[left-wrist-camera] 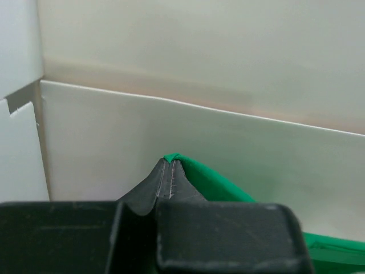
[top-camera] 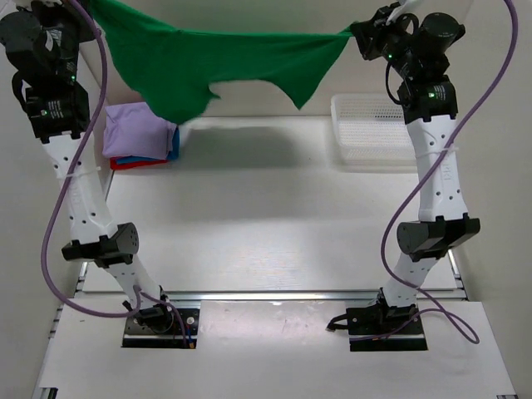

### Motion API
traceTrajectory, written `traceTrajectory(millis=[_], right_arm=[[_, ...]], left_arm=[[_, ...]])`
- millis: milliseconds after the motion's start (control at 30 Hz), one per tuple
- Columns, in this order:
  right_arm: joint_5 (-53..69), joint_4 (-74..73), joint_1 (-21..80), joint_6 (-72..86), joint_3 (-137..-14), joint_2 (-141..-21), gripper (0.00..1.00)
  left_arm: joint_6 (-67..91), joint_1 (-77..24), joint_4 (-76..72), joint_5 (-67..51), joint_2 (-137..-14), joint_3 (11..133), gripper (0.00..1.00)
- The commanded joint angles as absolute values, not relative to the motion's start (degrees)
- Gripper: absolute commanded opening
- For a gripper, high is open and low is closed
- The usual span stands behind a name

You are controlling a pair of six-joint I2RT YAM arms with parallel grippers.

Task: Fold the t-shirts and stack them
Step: Flatten out the tshirt

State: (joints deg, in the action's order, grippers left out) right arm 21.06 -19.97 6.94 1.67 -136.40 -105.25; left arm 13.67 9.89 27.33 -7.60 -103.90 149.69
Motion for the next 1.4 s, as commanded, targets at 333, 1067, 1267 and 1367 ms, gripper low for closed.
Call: traceTrajectory(millis=[333, 1067, 1267, 1367], right_arm=[[21.01, -9.39, 5.88, 3.77, -79.39, -82.03, 0.0], [13.54, -38.76, 9.75, 24.52, -31.2, -50.44, 0.0], [15.11, -40.96, 6.6, 24.17, -32.69, -50.46, 0.0], [15.29, -42.36, 4.49, 23.47, -33.4, -50.01, 0.0]], left_arm=[[17.82, -4.99, 34.38, -2.56, -70.0, 79.33, 0.0], [32.52, -12.22, 62.43, -0.7, -23.1, 40.52, 0.0], [31.65, -14.94, 49.84, 4.04, -34.78, 44.11, 0.0], [29.89, -15.12, 45.8, 5.88, -40.23, 45.53, 0.0]])
